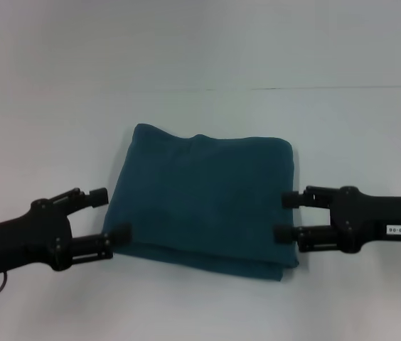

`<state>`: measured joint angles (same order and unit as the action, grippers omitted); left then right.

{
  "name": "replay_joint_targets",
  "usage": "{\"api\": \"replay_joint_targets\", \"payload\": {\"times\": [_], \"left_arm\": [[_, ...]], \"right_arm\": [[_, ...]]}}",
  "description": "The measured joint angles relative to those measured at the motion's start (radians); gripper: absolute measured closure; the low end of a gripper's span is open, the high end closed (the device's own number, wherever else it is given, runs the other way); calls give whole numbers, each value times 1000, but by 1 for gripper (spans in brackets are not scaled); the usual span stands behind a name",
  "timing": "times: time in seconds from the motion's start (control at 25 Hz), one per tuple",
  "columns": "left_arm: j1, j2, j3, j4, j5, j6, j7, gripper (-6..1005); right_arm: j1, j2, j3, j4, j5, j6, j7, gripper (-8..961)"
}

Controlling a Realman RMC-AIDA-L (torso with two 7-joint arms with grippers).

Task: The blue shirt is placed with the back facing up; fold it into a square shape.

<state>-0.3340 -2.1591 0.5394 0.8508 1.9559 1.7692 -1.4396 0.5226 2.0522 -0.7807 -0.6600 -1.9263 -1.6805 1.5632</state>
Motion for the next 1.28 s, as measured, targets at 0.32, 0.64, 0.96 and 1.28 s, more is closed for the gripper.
{"api": "replay_joint_targets", "payload": {"times": [0.32,0.64,0.96,1.28], "left_arm": [[0,-2,-7,0,9,50,0,65],[-3,-2,-8,-7,9,58,-6,65],[-5,0,-10,-6,9,67,-19,65],[-5,1,-10,-6,9,67,-19,65]], "right_arm": [[-14,1,-5,0,-7,-19,-5,56],[-15,2,-5,0,-7,-24,-2,57],[-18,3,-5,0,-7,-24,-3,48],[-20,3,-5,0,-6,-24,0,48]]}}
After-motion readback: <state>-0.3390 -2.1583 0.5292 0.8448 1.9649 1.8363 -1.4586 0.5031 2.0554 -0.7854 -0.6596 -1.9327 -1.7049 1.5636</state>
